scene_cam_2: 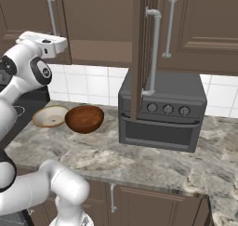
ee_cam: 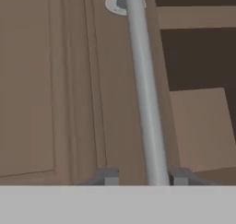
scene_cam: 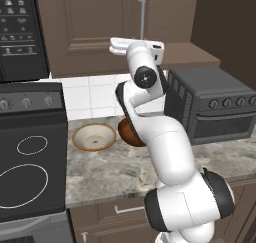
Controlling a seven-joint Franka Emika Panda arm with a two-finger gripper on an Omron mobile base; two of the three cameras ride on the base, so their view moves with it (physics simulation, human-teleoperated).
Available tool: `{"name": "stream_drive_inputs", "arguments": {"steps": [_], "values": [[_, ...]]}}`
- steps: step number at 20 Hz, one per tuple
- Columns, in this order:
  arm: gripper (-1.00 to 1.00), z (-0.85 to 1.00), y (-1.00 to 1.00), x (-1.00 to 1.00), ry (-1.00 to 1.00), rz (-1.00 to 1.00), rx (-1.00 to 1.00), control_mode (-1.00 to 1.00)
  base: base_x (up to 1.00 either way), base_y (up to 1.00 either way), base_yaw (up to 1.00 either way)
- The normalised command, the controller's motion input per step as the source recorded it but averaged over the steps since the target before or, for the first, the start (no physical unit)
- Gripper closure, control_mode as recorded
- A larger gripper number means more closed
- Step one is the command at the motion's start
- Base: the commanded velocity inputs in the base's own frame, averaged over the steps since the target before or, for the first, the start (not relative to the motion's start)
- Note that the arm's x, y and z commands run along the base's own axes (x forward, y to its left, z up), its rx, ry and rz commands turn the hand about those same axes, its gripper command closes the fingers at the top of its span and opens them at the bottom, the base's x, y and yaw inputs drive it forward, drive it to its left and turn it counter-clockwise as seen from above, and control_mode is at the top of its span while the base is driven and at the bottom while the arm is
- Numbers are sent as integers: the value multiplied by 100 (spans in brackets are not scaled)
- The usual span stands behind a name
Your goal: Open the cabinet. Pick the bowls from the counter and place them in the cabinet. Then close the cabinet.
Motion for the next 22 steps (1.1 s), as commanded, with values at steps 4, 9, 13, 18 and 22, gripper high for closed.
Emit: {"name": "stream_drive_inputs", "arguments": {"steps": [4,9,13,18,22], "values": [[100,-3,-100,100,18,27,14,-100,0,0,0],[100,-4,-92,100,2,41,4,-100,0,0,0],[100,-68,-20,100,-18,41,-6,-100,0,0,0],[100,-91,50,91,-38,28,-22,-100,0,0,0],[100,-19,99,-18,-21,1,-15,-100,0,0,0]]}}
